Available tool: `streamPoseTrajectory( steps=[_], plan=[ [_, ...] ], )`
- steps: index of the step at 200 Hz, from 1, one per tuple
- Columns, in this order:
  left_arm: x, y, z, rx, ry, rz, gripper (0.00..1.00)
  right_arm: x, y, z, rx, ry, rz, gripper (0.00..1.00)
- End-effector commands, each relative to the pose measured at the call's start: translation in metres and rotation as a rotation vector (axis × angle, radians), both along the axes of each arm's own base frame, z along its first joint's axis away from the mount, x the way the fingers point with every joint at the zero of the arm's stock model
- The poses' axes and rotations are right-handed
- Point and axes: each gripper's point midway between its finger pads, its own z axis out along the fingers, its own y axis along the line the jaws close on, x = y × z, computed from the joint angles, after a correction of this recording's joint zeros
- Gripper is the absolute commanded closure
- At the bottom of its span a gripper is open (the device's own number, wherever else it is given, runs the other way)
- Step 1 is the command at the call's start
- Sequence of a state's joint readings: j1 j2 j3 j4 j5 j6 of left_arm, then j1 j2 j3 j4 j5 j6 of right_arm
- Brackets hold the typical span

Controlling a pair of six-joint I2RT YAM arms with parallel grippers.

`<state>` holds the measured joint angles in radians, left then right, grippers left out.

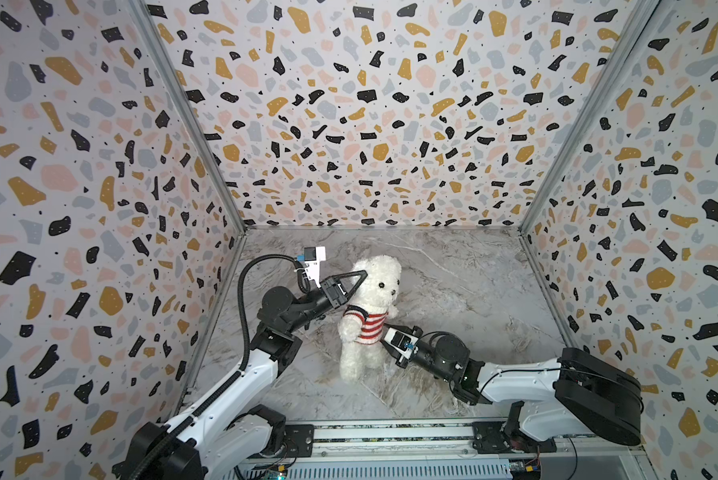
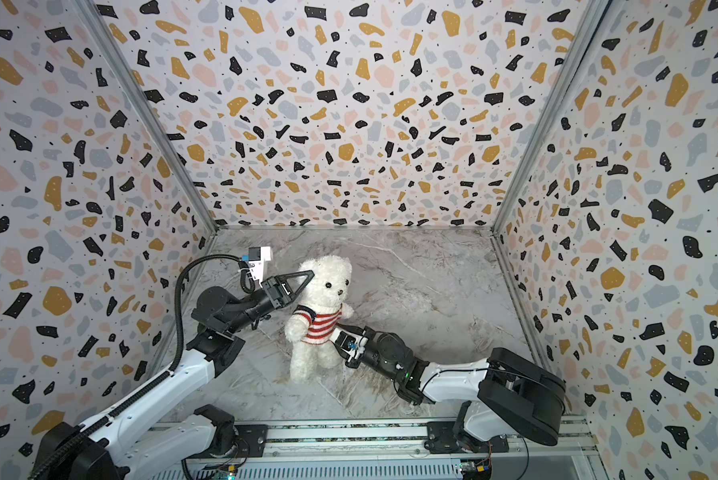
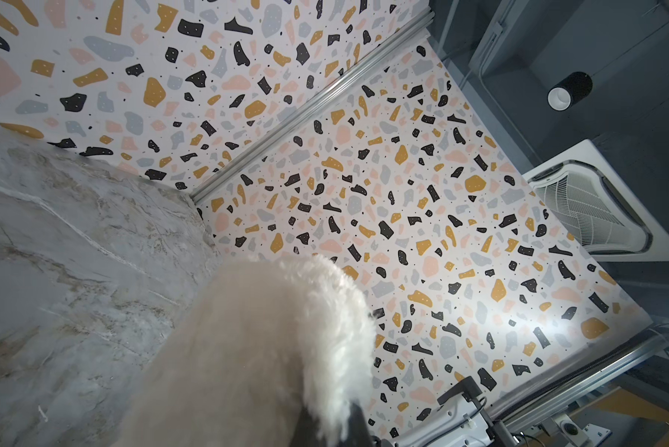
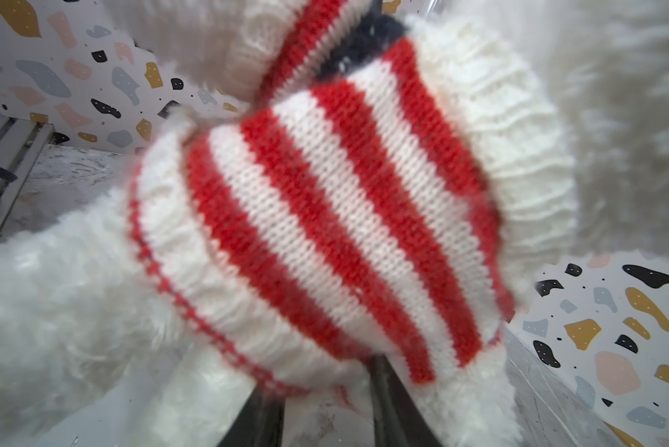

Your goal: Dress the teddy bear

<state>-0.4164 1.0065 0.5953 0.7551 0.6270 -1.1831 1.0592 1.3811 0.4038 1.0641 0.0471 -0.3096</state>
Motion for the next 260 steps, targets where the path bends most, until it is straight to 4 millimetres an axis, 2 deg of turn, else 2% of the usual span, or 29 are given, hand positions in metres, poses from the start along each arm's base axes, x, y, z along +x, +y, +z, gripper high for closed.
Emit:
streamPoseTrajectory(
  steps=[1, 41, 72, 168, 194, 217, 230, 260],
  plan=[
    [-0.009, 0.002, 0.028, -0.060, -0.091, -0.008, 1.00, 0.008, 0.002, 0.018, 0.024, -0.030, -0.032, 0.69],
    [-0.009, 0.003, 0.032, -0.060, -0.095, 0.000, 1.00, 0.005, -0.001, 0.021, 0.026, -0.026, -0.028, 0.88],
    [-0.009, 0.006, 0.039, -0.071, -0.102, 0.015, 1.00, 0.001, -0.004, 0.014, 0.009, -0.011, -0.016, 1.00],
    [-0.013, 0.010, 0.048, -0.068, -0.123, 0.038, 1.00, -0.043, 0.009, -0.026, -0.151, 0.074, 0.225, 1.00],
    [-0.013, 0.010, 0.045, -0.049, -0.124, 0.042, 1.00, -0.044, 0.004, -0.017, -0.099, 0.073, 0.212, 1.00],
    [-0.008, 0.009, 0.031, 0.002, -0.109, 0.059, 1.00, -0.043, 0.001, -0.010, -0.074, 0.063, 0.196, 1.00],
    [-0.007, 0.009, 0.025, 0.007, -0.103, 0.063, 1.00, -0.041, 0.001, -0.012, -0.080, 0.064, 0.190, 0.94],
    [0.001, 0.007, 0.005, 0.059, -0.073, 0.079, 1.00, -0.039, -0.008, -0.013, -0.059, 0.079, 0.154, 0.60]
  ],
)
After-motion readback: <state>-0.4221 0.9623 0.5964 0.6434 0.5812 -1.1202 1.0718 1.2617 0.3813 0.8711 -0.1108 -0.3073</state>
